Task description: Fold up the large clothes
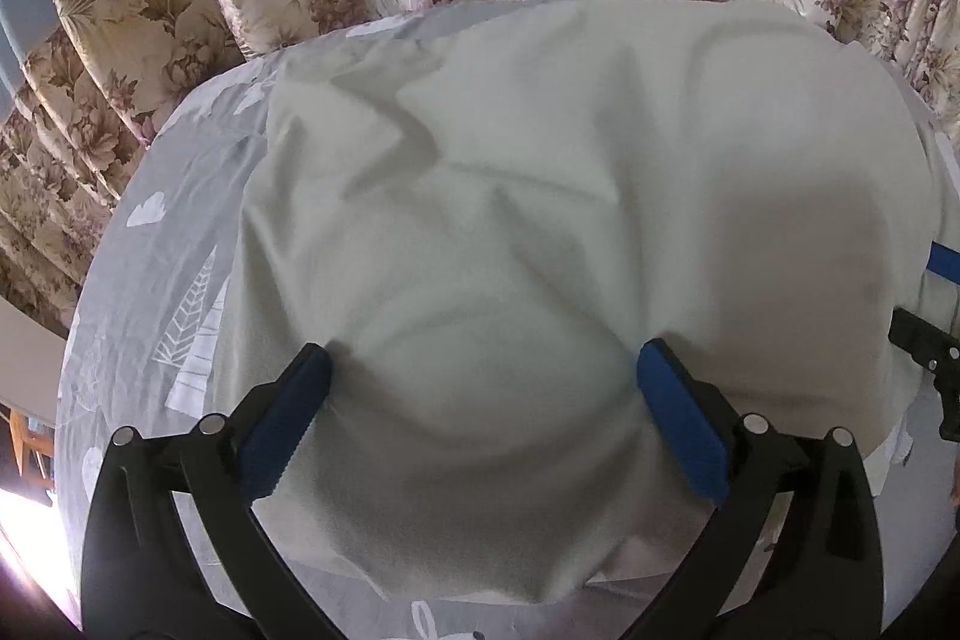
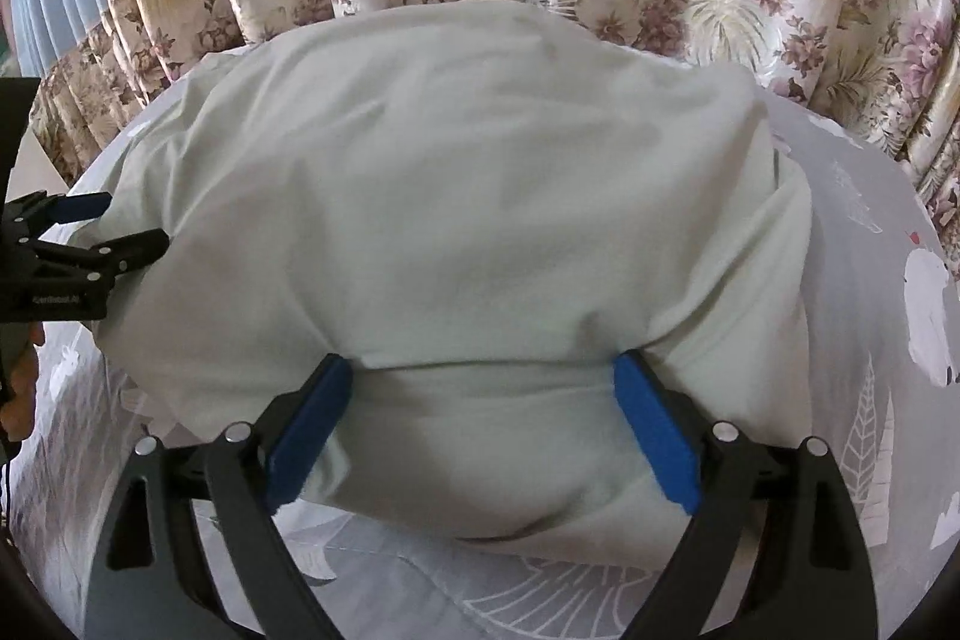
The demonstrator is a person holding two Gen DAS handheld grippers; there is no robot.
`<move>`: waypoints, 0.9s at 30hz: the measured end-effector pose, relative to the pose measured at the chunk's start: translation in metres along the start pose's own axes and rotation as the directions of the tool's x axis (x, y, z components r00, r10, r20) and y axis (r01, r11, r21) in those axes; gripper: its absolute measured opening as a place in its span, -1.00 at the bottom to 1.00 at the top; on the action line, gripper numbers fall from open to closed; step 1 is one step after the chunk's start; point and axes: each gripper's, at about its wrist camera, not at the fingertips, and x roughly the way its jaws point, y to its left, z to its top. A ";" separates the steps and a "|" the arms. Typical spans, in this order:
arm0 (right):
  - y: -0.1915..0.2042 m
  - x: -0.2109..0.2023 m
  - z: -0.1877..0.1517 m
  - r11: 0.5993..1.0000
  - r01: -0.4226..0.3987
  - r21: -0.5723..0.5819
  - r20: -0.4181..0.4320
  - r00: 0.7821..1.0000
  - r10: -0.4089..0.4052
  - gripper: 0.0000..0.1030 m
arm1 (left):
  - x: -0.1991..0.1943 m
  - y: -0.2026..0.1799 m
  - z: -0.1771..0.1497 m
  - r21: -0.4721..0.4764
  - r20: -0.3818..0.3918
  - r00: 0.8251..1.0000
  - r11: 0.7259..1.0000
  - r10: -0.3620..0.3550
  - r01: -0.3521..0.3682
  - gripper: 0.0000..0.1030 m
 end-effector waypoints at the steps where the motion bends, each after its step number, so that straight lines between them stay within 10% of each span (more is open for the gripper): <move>1: 0.000 0.000 0.000 1.000 0.001 0.001 0.004 1.000 -0.001 0.75 | 0.000 0.000 0.000 -0.001 0.002 1.000 1.000 0.000 0.000 0.94; 19: -0.007 -0.018 0.000 0.997 -0.075 0.027 0.034 0.997 0.074 0.80 | -0.006 -0.003 0.002 -0.003 -0.003 1.000 1.000 0.025 -0.025 0.94; 27: -0.088 -0.087 0.041 0.964 -0.082 0.253 0.253 0.967 0.016 0.95 | -0.046 -0.023 0.033 0.018 0.065 0.993 0.995 -0.099 0.098 0.94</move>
